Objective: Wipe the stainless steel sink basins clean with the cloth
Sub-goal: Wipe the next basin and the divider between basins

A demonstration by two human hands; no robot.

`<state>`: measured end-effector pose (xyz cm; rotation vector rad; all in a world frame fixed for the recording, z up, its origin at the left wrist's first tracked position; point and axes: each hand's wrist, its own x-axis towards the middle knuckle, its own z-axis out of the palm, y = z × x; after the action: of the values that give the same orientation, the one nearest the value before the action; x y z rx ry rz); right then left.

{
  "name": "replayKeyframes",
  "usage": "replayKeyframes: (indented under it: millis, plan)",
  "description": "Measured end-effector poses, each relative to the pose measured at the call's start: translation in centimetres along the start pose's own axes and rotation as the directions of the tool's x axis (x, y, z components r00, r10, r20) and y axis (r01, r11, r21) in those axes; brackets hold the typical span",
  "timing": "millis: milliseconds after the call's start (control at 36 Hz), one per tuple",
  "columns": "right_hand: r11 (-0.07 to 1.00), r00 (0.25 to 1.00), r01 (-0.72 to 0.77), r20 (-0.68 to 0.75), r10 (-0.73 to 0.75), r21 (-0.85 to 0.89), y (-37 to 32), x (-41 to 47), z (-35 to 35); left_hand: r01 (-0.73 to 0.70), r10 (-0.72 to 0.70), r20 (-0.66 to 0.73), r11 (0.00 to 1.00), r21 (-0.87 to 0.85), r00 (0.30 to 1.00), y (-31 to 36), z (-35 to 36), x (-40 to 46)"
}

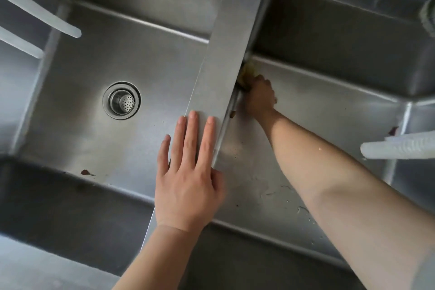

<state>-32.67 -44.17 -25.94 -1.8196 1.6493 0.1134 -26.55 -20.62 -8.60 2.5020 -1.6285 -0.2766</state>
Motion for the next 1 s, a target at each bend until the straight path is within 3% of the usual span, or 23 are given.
replayKeyframes:
  millis: [111, 250, 417, 556, 639, 694, 806, 889, 944, 1000]
  plan:
    - [0.963, 0.965, 0.251, 0.103, -0.241, -0.096, 2.7, -2.5, 0.6, 0.014, -0.014, 0.031, 1.000, -0.005, 0.999, 0.2, -0.3, 0.0]
    - [0.910, 0.917, 0.375, 0.215, -0.336, -0.175, 6.1, -5.9, 1.0, 0.026, -0.025, 0.075, 1.000, -0.003, 0.997, 0.4, -0.6, 0.1]
    - [0.942, 0.931, 0.307, 0.247, -0.267, -0.136, 8.7, -11.0, 2.5, 0.039, -0.038, 0.091, 0.999, -0.009, 0.995, 0.4, -0.7, 0.1]
    - [0.980, 0.930, 0.092, 0.337, -0.147, 0.174, 10.0, -12.9, 2.1, 0.039, -0.038, 0.090, 0.999, -0.011, 0.995, 0.3, -0.7, 0.1]
    - [0.945, 0.954, -0.043, 0.293, -0.057, 0.325, 10.5, -12.4, 0.0, 0.047, -0.045, 0.078, 0.999, -0.023, 0.996, 0.5, -0.8, 0.1]
    - [0.920, 0.976, -0.056, 0.214, -0.031, 0.387, 10.4, -11.4, -1.6, 0.049, -0.047, 0.068, 0.998, -0.030, 0.997, 0.5, -0.8, 0.1]
    - [0.951, 0.996, 0.034, -0.084, -0.009, 0.308, 8.8, -8.1, -3.6, 0.051, -0.048, 0.070, 0.998, -0.034, 0.996, 0.4, -0.7, 0.2]
    - [0.957, 0.974, 0.008, -0.217, 0.058, 0.290, 6.8, -5.7, -3.5, 0.055, -0.052, 0.066, 0.998, -0.038, 0.996, 0.5, -0.7, 0.2]
    - [0.966, 0.967, -0.039, -0.233, 0.101, 0.257, 5.4, -4.3, -2.7, 0.056, -0.054, 0.062, 0.997, -0.043, 0.997, 0.4, -0.6, 0.2]
    - [0.971, 0.975, -0.130, -0.153, 0.162, 0.201, 4.3, -3.4, -1.4, 0.057, -0.055, 0.056, 0.997, -0.048, 0.997, 0.4, -0.5, 0.2]
